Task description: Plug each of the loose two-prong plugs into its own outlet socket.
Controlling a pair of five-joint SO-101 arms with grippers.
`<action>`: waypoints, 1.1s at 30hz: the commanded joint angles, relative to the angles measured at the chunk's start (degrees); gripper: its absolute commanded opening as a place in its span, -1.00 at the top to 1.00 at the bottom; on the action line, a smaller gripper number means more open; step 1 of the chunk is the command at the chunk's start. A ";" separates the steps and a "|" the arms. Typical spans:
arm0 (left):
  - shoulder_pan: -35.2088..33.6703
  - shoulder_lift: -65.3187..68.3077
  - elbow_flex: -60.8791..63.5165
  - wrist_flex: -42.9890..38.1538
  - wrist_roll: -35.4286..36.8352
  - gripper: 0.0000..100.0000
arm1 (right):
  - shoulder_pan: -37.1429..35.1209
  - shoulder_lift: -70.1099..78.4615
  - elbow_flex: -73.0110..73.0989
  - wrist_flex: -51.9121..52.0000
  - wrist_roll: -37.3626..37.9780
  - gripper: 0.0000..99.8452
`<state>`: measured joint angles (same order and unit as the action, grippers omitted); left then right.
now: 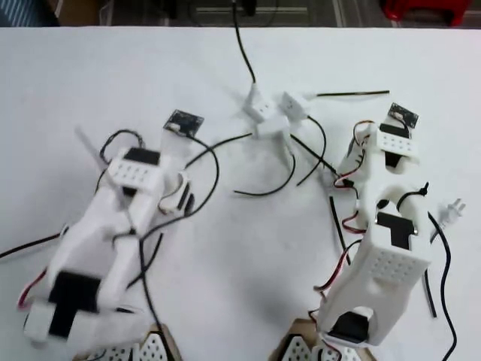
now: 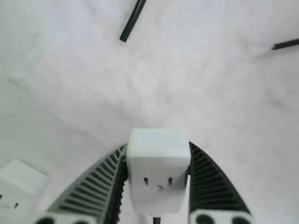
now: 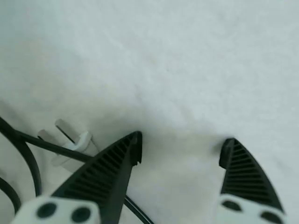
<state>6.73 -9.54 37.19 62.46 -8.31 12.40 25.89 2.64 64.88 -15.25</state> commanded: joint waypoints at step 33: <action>-9.98 -26.33 26.29 -30.51 -11.16 0.24 | -1.19 -0.66 -0.44 -1.45 0.62 0.47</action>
<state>-2.86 -34.77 63.65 32.92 -18.59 12.40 25.89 2.64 64.88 -15.25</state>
